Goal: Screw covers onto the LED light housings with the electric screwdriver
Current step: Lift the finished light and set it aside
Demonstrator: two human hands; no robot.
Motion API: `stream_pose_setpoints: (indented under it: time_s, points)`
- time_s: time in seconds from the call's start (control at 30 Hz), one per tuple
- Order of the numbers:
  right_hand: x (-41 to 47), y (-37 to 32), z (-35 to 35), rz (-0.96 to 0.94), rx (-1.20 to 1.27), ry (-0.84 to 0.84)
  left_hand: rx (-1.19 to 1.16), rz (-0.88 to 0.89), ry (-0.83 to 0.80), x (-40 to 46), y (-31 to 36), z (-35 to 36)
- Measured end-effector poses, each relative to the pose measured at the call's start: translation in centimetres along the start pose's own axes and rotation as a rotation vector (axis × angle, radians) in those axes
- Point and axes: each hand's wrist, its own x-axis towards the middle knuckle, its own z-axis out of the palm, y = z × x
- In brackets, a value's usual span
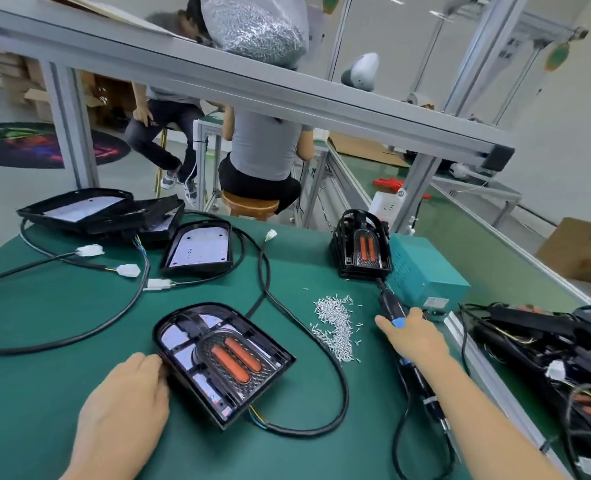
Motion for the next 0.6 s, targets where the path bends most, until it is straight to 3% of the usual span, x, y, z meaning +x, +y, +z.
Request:
stream_pose_setpoints:
  time_s: [0.17,0.3,0.4,0.5,0.53,0.6]
  points:
    - [1.0,-0.3,0.1,-0.044,-0.293,0.094,0.048,-0.047,0.031,-0.1,0.0,0.0]
    - [0.6,-1.5,-0.1,-0.087,-0.615,0.08,0.081,-0.07,0.046,-0.2,0.0,-0.3]
    - [-0.3,-3.4,-1.4,-0.105,-0.721,0.097,0.069,-0.054,0.056,-0.2,0.1,-0.1]
    - [-2.4,-6.6,-1.0,-0.375,-0.52,0.248,0.048,-0.07,0.069,-0.1,0.2,0.1]
    - [-3.5,-8.0,-0.3,-0.488,-0.328,0.166,0.047,-0.075,0.067,0.0,0.1,0.2]
    - [-6.5,-11.0,1.4,-0.549,0.098,-0.258,0.075,-0.085,0.055,0.2,0.0,0.2]
